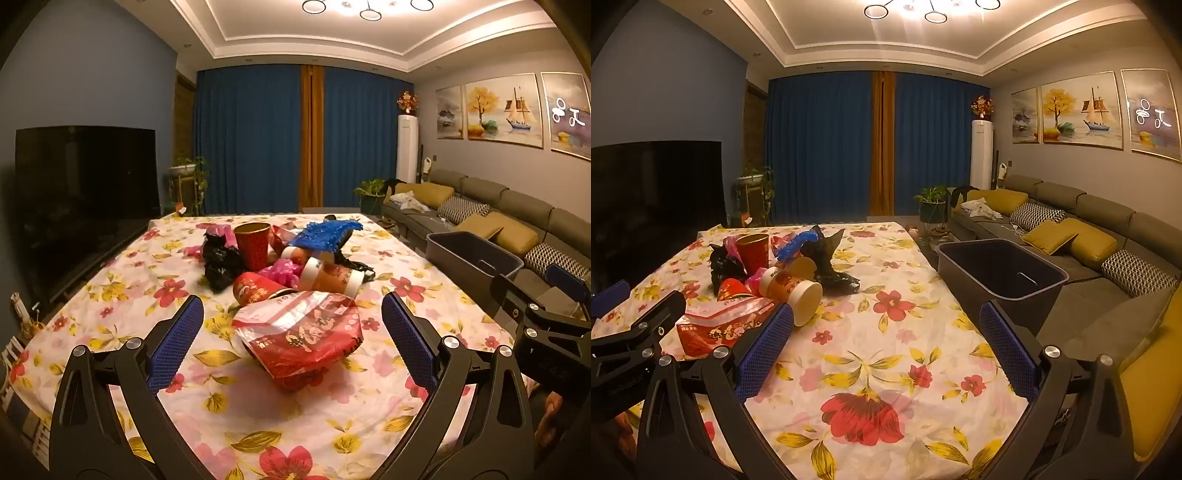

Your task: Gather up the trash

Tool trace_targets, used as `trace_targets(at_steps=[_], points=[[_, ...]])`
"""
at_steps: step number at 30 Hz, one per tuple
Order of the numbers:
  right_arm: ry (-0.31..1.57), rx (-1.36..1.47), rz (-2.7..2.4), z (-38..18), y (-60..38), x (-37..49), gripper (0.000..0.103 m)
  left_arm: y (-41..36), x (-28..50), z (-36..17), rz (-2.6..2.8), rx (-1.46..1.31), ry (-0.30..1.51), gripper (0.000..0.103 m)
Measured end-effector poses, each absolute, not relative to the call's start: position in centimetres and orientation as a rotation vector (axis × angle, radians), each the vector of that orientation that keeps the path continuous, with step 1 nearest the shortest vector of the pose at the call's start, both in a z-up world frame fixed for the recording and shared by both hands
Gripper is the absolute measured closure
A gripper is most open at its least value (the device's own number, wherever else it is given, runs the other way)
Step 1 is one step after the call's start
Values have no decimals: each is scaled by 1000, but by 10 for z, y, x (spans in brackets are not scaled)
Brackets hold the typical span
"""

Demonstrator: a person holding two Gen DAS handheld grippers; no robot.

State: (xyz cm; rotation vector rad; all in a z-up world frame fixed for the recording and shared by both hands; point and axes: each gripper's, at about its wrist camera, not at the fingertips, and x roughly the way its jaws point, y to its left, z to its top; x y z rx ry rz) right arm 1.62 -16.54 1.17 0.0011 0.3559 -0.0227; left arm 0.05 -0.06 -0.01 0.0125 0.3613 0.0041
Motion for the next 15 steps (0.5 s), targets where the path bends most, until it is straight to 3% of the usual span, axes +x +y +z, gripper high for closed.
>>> trace_targets(at_steps=[15], points=[[355, 4, -23, 12, -167, 16, 5, 2, -2, 0, -2, -8, 352, 8]])
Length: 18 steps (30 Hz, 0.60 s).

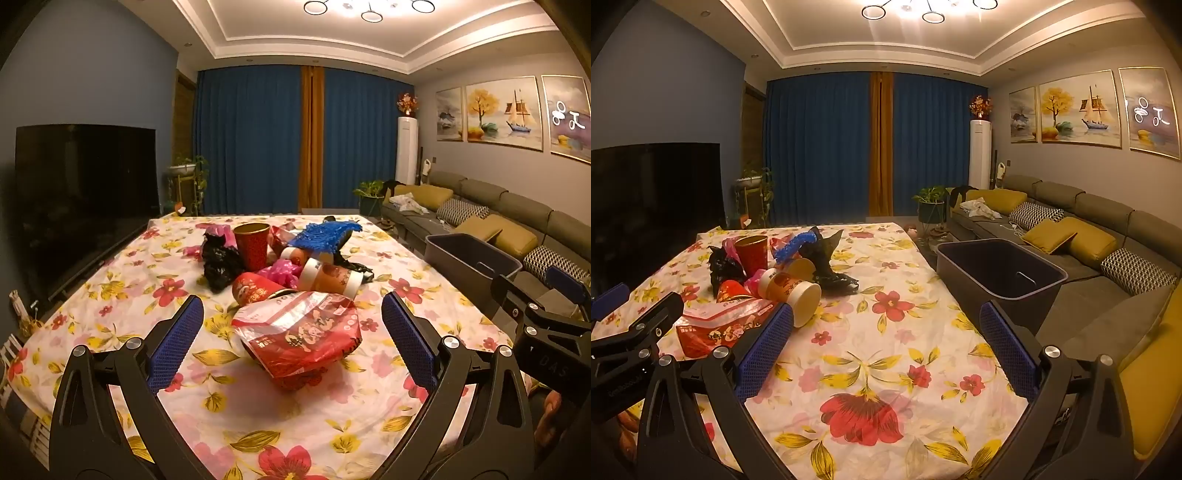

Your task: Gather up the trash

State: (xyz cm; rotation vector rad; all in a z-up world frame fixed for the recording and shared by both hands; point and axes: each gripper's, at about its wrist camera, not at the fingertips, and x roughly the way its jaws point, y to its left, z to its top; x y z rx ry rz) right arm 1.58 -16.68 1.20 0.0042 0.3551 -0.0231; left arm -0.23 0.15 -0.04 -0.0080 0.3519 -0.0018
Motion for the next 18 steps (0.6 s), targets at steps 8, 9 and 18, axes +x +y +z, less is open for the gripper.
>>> trace_targets(at_steps=[8, 9, 18], points=[[354, 5, -23, 12, -167, 16, 5, 2, -2, 1, -1, -22, 352, 8], [354, 5, -23, 12, -167, 16, 5, 2, -2, 1, -1, -23, 352, 8], [353, 7, -23, 12, -168, 15, 5, 2, -2, 1, -2, -25, 352, 8]])
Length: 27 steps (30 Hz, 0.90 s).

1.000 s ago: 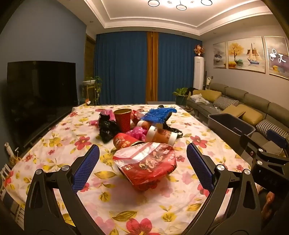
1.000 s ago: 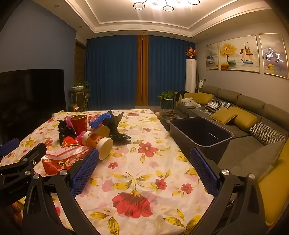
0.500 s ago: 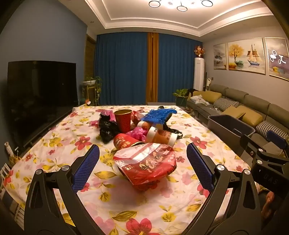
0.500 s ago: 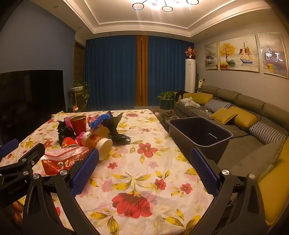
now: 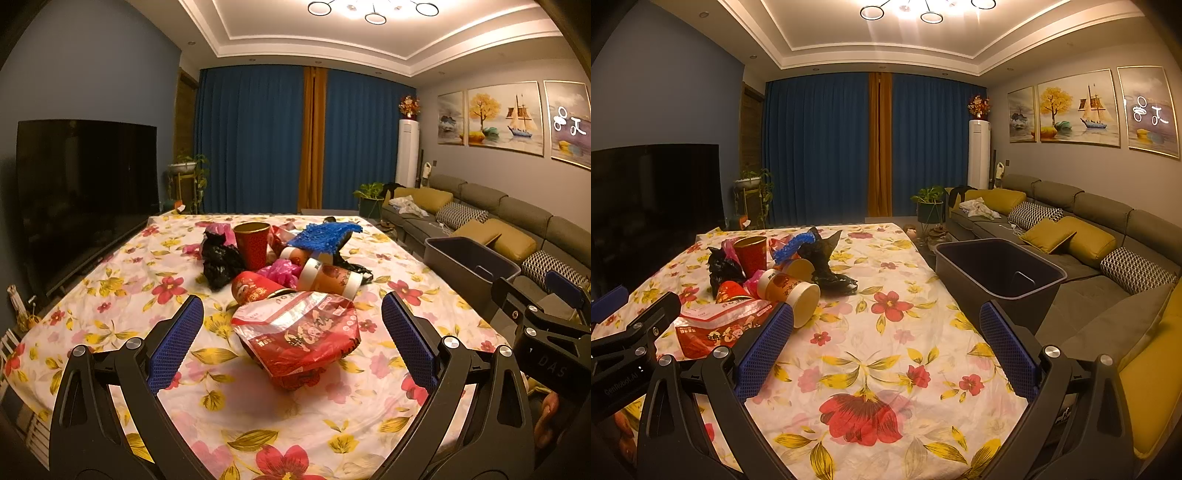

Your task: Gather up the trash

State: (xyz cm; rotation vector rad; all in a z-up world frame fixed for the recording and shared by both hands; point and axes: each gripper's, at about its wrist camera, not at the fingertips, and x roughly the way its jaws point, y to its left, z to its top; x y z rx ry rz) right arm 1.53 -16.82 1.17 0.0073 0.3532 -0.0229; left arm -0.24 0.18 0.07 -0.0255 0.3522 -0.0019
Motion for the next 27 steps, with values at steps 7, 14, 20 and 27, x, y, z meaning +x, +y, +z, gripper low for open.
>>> trace_targets(at_steps=[7, 14, 20, 27], points=[[353, 8, -23, 12, -169, 15, 5, 1, -3, 0, -3, -27, 351, 8], [353, 9, -23, 12, -169, 15, 5, 1, -3, 0, -3, -28, 352, 8], [352, 10, -23, 12, -169, 15, 5, 1, -2, -1, -3, -29, 352, 8], [351, 11, -23, 12, -170, 15, 5, -1, -2, -1, -5, -30, 352, 8]])
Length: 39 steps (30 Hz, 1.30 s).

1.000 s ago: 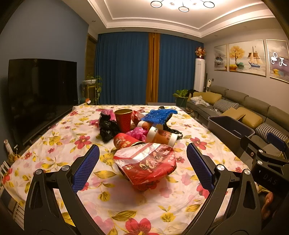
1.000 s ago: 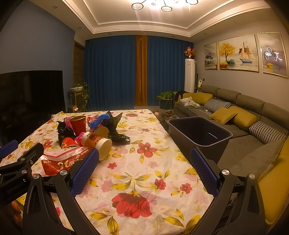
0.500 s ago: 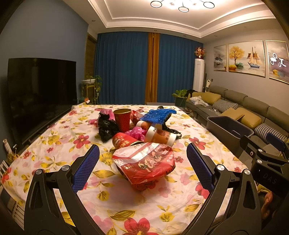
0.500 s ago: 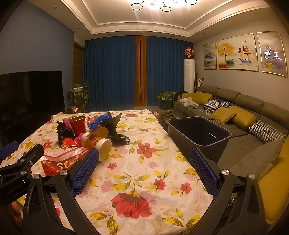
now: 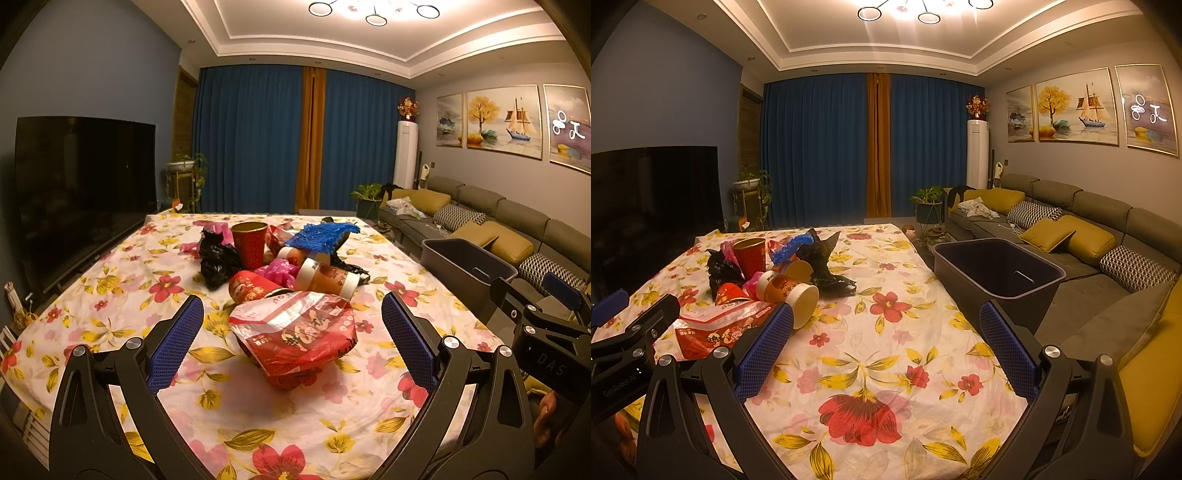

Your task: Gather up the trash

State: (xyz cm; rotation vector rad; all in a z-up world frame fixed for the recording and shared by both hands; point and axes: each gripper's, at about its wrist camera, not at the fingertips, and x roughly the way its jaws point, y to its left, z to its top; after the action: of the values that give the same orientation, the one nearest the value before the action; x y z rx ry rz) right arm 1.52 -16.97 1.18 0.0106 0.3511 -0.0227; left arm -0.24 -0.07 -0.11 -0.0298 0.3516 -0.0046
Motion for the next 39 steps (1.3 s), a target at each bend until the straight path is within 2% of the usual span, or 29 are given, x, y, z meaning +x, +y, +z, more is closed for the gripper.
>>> trace_targets(at_steps=[39], points=[[349, 15, -25, 9, -170, 16, 5, -7, 2, -5, -9, -39, 352, 8]])
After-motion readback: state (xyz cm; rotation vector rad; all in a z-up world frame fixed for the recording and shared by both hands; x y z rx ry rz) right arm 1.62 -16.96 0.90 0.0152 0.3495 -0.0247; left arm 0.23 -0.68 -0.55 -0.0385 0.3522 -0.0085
